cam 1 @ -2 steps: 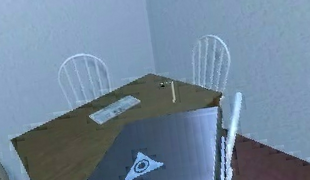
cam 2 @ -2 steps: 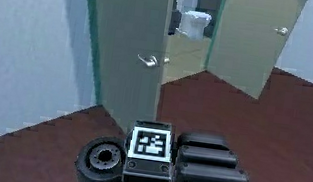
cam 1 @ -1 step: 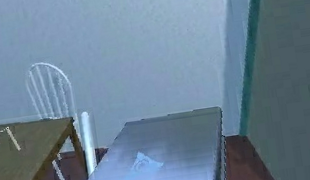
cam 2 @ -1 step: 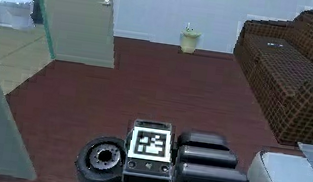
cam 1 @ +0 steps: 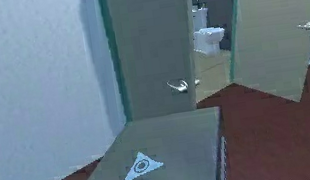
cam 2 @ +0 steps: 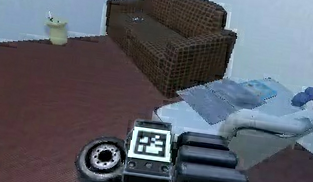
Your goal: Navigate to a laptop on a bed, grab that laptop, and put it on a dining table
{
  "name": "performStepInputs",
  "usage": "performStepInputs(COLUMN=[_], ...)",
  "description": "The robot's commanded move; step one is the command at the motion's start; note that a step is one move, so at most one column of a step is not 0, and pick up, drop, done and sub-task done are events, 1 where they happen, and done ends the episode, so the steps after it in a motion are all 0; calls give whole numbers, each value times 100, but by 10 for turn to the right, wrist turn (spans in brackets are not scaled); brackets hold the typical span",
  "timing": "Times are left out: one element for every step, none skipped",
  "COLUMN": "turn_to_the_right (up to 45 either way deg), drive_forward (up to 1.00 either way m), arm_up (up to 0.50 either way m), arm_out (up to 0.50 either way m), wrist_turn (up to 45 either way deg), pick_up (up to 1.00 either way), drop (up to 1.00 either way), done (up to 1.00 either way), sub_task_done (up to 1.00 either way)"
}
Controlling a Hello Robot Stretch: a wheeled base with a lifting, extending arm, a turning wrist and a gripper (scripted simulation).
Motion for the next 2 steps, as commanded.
performStepInputs(turn_to_the_right=[-450,-450], drive_forward=[0,0], arm_up=[0,0], arm_out=[0,0], wrist_turn=[0,0], pick_up=[0,0], drop=[0,0], done=[0,0], sub_task_done=[0,0])
